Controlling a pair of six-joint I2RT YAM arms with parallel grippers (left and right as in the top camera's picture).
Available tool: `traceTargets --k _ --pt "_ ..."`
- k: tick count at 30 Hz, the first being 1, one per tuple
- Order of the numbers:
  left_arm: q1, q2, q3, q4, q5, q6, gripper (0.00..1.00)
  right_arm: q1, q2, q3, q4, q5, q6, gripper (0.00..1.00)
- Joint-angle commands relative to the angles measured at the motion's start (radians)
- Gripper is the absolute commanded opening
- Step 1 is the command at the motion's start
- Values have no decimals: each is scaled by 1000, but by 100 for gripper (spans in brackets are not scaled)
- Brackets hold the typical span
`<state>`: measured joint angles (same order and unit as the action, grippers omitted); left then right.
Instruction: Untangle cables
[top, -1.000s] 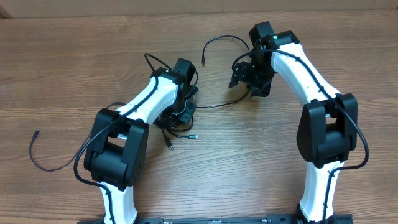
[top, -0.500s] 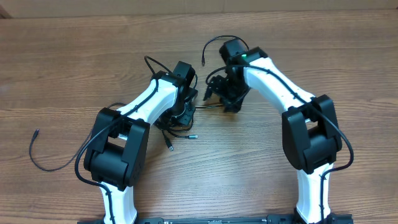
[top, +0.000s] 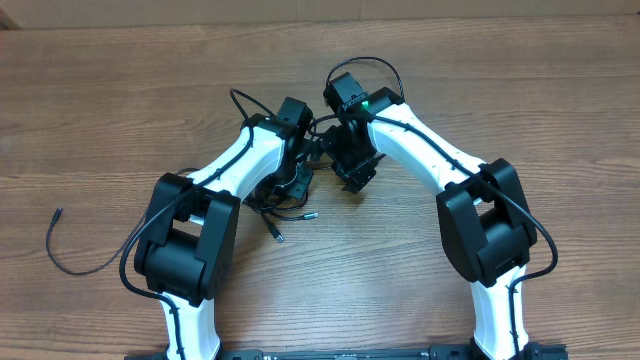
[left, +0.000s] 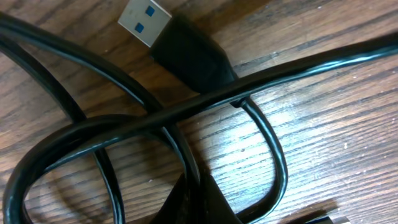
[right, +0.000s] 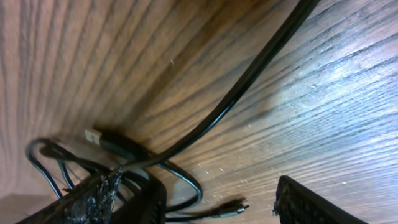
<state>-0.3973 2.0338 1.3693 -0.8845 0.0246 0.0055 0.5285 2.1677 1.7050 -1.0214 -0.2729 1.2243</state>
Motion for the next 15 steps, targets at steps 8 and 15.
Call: traceTargets --k 8,15 --pt "-9 6 -9 0 1 2 5 11 -11 -33 126 70 167 69" --pt "-9 6 -9 0 2 2 5 11 -11 -118 206 81 240 32"
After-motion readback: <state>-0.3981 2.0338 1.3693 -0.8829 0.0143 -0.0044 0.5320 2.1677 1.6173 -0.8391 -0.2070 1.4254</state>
